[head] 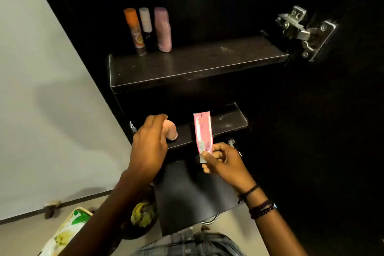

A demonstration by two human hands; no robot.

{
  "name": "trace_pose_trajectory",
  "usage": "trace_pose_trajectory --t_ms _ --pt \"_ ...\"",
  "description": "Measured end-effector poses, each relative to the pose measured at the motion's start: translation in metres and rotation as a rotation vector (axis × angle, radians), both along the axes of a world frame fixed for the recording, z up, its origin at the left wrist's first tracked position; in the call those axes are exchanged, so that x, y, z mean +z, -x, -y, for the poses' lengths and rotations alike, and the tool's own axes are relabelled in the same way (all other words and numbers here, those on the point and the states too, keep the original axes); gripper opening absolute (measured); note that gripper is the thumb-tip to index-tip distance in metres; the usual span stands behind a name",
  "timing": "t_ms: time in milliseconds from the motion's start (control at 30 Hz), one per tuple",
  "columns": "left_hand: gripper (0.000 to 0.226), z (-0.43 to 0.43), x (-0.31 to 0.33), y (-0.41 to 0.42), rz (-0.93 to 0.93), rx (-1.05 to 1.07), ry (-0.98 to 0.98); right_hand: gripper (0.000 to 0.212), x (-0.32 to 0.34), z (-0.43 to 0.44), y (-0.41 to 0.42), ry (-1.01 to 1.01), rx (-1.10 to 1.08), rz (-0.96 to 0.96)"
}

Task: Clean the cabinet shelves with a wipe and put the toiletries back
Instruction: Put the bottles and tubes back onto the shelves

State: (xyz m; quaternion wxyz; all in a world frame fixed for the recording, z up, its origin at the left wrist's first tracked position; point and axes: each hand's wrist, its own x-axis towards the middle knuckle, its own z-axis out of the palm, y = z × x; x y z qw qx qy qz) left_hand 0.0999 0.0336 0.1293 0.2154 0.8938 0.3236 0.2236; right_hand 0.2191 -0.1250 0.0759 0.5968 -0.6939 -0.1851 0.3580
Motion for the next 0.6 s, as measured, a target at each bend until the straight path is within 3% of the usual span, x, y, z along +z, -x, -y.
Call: trace_pose_trajectory --t_ms 167,600 --pt "0.039 -0.012 0.001 -0.018 -0.271 0.016 -0.121 0.009 0.011 -0.028 -0.012 0.019 0.039 0.114" --pt "0.022 -0.019 -0.002 -0.035 -0.515 0.159 -0.221 0.011 0.011 -0.058 -0.017 0.069 0.089 0.154"
